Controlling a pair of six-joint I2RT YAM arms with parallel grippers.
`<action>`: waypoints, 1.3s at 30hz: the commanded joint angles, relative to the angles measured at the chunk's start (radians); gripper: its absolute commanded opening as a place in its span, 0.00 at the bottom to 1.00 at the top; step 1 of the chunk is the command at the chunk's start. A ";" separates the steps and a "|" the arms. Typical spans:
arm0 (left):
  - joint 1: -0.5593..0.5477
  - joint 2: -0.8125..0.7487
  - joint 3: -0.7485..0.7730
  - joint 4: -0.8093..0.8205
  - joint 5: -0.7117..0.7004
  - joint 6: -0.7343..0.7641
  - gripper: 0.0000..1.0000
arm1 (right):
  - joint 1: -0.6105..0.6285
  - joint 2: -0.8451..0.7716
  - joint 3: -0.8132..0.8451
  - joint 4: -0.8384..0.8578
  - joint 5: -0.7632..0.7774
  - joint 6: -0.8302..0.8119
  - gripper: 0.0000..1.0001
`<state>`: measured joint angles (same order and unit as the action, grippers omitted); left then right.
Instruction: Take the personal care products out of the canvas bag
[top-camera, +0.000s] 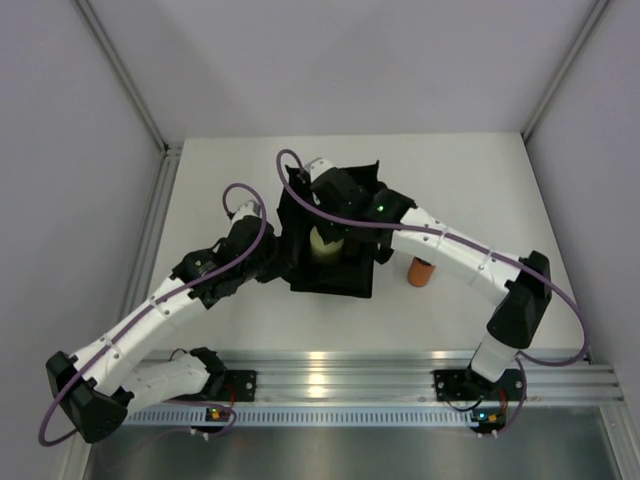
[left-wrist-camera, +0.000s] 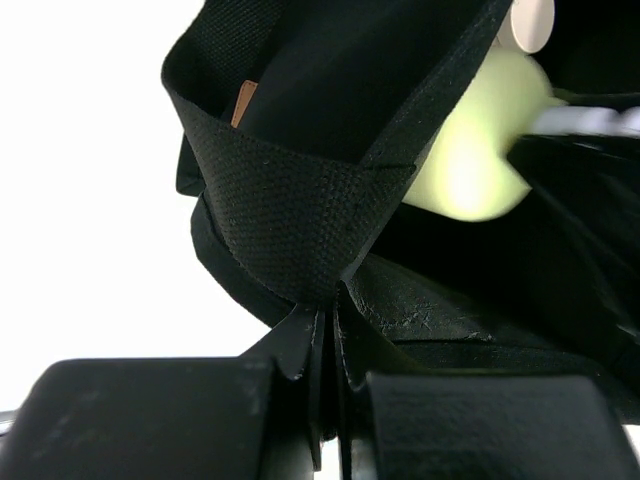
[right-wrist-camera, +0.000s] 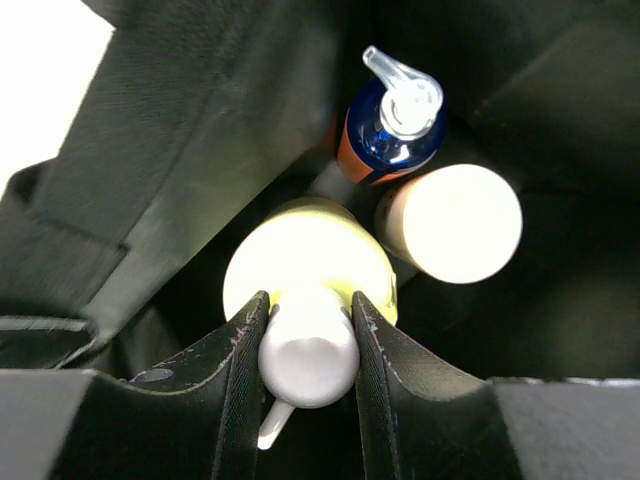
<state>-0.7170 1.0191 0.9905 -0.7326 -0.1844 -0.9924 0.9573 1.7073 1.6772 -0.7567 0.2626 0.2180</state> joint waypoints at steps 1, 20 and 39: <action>-0.001 0.010 -0.009 -0.005 -0.024 0.014 0.00 | 0.011 -0.136 0.105 0.103 -0.025 -0.054 0.00; -0.001 0.035 0.004 -0.004 -0.049 0.009 0.00 | 0.015 -0.225 0.286 0.019 -0.043 -0.167 0.00; -0.001 0.021 -0.007 -0.005 -0.050 -0.011 0.00 | 0.009 -0.287 0.446 -0.052 0.125 -0.192 0.00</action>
<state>-0.7170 1.0386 0.9909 -0.7330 -0.2024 -0.9962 0.9573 1.5192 2.0216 -0.9298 0.3115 0.0441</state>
